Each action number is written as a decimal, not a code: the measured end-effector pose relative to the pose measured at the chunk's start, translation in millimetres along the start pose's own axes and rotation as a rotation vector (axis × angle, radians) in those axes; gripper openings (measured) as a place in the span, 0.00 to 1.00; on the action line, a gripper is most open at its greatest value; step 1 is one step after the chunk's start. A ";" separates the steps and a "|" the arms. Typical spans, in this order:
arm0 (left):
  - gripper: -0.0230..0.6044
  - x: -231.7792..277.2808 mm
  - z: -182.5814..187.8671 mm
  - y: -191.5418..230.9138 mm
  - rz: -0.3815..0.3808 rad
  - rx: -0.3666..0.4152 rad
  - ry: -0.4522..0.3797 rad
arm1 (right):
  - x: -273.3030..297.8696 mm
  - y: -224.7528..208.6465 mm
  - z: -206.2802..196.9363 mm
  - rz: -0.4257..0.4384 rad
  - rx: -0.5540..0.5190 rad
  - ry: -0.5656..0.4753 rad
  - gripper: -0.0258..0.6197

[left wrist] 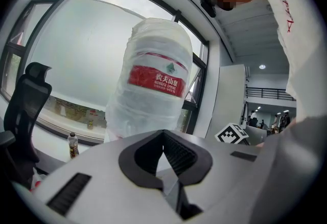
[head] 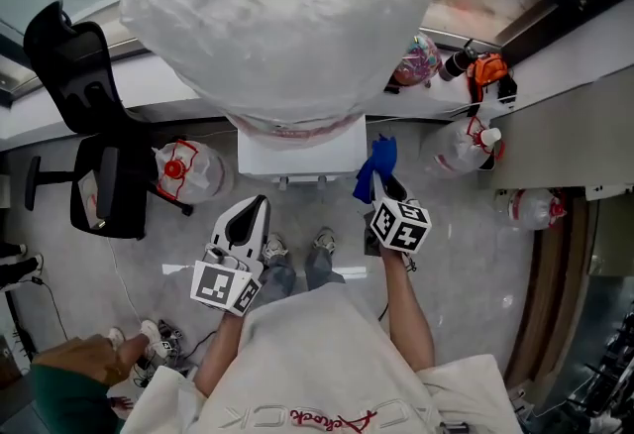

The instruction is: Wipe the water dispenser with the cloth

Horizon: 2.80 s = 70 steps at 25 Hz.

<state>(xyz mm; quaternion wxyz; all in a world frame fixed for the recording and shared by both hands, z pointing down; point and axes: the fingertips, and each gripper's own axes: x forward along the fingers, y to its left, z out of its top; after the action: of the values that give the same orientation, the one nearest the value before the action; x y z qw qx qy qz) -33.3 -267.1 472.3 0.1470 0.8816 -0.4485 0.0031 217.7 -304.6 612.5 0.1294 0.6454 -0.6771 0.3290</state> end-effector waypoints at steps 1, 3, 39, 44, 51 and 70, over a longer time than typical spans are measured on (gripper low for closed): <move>0.05 0.3 -0.6 -1.2 0.000 0.001 0.000 | -1.9 -2.6 1.4 -0.003 0.000 -0.004 0.19; 0.05 -0.6 -1.1 -2.8 0.003 0.002 -0.002 | -5.7 0.0 3.8 0.007 -0.009 -0.012 0.19; 0.05 -91.2 -17.7 56.1 0.104 0.022 0.054 | 44.3 164.6 -96.7 0.226 -0.315 -0.078 0.19; 0.05 -63.3 -27.9 25.5 0.036 0.023 0.071 | 31.1 108.8 -83.8 0.150 -0.266 -0.104 0.19; 0.05 -31.6 -31.6 -4.5 -0.031 0.032 0.081 | 20.8 33.8 -69.1 0.033 -0.217 -0.119 0.19; 0.05 -32.7 -12.4 -3.5 0.009 0.022 0.026 | -3.9 118.0 -21.2 0.178 -0.281 -0.206 0.19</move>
<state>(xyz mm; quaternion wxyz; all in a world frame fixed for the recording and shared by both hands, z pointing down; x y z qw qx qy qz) -48.5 -236.1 478.7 0.1430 0.8811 -0.4504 0.0200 99.7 -294.4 593.2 0.1187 0.5887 -0.7804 0.1738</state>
